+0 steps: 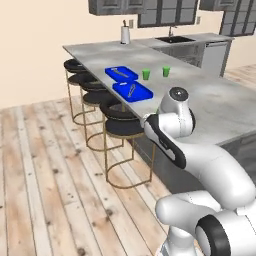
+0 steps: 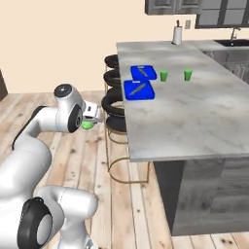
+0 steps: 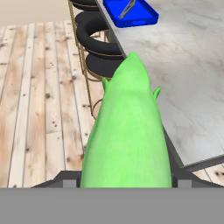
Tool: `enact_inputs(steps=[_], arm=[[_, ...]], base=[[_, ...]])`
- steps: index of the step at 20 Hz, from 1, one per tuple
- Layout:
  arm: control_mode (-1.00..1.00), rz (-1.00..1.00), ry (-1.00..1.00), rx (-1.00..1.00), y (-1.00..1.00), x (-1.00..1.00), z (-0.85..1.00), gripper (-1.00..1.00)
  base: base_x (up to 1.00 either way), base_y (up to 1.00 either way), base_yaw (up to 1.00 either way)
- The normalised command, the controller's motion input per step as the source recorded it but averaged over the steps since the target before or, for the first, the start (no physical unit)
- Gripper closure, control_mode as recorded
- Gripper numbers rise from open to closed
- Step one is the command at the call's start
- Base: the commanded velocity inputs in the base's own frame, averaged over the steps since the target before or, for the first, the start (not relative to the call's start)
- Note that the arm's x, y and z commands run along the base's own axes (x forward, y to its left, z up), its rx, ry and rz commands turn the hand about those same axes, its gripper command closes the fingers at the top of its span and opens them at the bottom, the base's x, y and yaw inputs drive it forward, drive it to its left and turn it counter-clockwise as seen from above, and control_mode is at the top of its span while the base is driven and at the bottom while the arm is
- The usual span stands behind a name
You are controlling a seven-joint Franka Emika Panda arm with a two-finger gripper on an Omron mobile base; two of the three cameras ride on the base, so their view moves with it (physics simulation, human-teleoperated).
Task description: Gather the garlic and corn from the fridge and place them on a tray on the dining counter. Then gather the steak and fish from the fridge and place them on the other tray.
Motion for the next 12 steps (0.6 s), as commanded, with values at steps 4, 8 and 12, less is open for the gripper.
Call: enact_inputs(steps=[4, 8, 12], arm=[[1.0, 0.0, 0.0, 0.0, 0.0, 0.0, 0.0, 1.0], [1.0, 0.0, 0.0, 0.0, 0.0, 0.0, 0.0, 1.0], [1.0, 0.0, 0.0, 0.0, 0.0, 0.0, 0.0, 1.0]], base=[[0.54, 1.0, -0.49], [0.69, 1.0, -0.46], [0.76, 1.0, -0.46]])
